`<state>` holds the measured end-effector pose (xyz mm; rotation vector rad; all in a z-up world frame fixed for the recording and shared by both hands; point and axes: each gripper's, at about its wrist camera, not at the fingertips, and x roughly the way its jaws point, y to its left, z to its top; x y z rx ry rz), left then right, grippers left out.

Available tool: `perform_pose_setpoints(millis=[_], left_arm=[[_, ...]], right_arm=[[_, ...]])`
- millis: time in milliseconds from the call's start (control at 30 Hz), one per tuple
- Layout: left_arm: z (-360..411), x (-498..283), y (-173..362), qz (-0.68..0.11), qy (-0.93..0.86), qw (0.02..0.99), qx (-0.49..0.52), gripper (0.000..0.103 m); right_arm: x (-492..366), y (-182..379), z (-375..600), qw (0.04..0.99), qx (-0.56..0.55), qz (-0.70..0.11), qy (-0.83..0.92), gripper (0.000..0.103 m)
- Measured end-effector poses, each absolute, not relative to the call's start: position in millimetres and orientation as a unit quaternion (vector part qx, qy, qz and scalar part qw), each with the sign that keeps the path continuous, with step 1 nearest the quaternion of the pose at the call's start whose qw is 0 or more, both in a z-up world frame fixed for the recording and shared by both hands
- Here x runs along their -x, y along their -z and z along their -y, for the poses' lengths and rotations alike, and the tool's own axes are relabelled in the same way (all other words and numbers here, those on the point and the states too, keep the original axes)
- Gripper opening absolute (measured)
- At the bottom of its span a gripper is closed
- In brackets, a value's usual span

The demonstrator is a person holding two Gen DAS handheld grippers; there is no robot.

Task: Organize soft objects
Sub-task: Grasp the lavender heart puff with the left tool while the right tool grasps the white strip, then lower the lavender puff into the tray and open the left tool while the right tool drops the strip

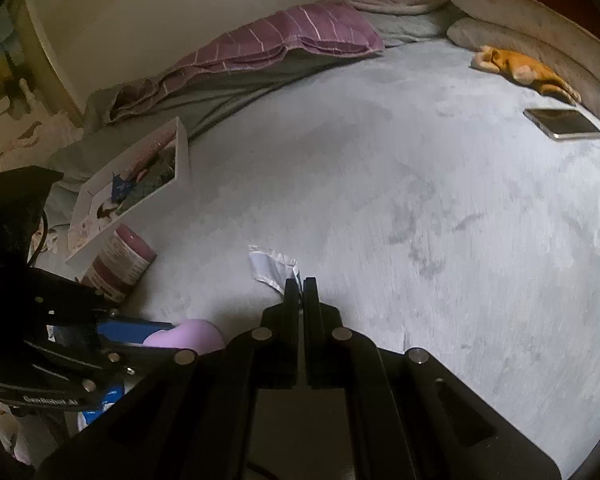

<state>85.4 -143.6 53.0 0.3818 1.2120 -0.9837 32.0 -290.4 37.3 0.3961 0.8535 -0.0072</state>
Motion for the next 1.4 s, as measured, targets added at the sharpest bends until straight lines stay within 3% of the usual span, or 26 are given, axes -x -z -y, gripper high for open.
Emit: perform_pose_setpoints(millis=[400, 1000, 1400], left_arm=[[105, -118, -78, -0.537, 0.367, 0.756, -0.077, 0.014], [0, -155, -112, -0.433, 0.242, 0.867, 0.048, 0.014], [-61, -189, -80, -0.407, 0.114, 0.902, 0.092, 0.014]], right_arm=[[-48, -61, 261, 0.898, -0.192, -0.394, -0.044, 0.003], [-135, -99, 192, 0.899, -0.200, -0.350, -0.169, 0.003], [-209, -70, 135, 0.886, -0.221, -0.351, -0.207, 0.003]])
